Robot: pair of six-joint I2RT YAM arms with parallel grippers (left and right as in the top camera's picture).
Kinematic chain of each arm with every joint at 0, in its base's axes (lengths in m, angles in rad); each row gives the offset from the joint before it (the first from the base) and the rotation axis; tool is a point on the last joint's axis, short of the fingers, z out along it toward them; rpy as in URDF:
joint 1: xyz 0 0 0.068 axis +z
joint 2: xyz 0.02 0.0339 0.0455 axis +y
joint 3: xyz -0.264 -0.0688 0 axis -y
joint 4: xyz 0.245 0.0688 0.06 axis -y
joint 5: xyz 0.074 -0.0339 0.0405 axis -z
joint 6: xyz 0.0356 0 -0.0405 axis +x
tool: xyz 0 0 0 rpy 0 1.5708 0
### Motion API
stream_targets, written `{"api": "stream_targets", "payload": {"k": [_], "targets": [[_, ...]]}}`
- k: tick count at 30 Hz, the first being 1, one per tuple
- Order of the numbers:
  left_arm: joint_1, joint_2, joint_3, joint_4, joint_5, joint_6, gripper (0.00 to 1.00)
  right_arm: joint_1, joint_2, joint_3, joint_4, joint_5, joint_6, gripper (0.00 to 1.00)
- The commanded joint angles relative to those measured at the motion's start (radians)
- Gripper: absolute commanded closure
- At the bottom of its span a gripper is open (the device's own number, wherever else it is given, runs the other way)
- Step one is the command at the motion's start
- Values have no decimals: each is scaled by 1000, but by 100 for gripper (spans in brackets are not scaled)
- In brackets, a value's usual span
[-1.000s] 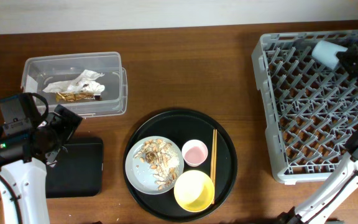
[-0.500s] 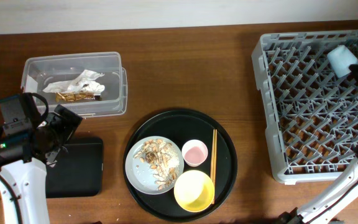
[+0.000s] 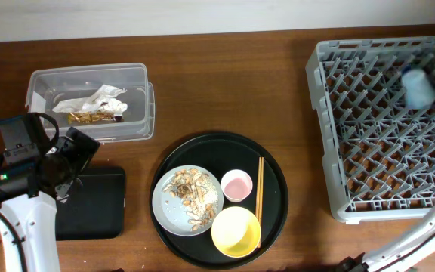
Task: Sort waste into correct bins and load items into the dishwasher rack
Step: 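Lower the blue cup into the rack's back right corner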
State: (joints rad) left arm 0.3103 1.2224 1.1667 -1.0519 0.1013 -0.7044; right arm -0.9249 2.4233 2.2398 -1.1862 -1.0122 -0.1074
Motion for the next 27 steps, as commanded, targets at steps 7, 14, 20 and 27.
{"api": "stream_targets", "payload": {"k": [7, 14, 20, 27], "targets": [[5, 0, -3, 0, 7, -13, 1, -24, -271, 6, -45, 242, 116, 75], [5, 0, -3, 0, 7, -13, 1, 43, -391, 6, -64, 239, 129, 79], [5, 0, -3, 0, 7, -13, 1, 162, -546, 6, -162, 240, 146, 79], [5, 0, -3, 0, 7, -13, 1, 414, -695, 6, -417, 380, 138, 82]]}}
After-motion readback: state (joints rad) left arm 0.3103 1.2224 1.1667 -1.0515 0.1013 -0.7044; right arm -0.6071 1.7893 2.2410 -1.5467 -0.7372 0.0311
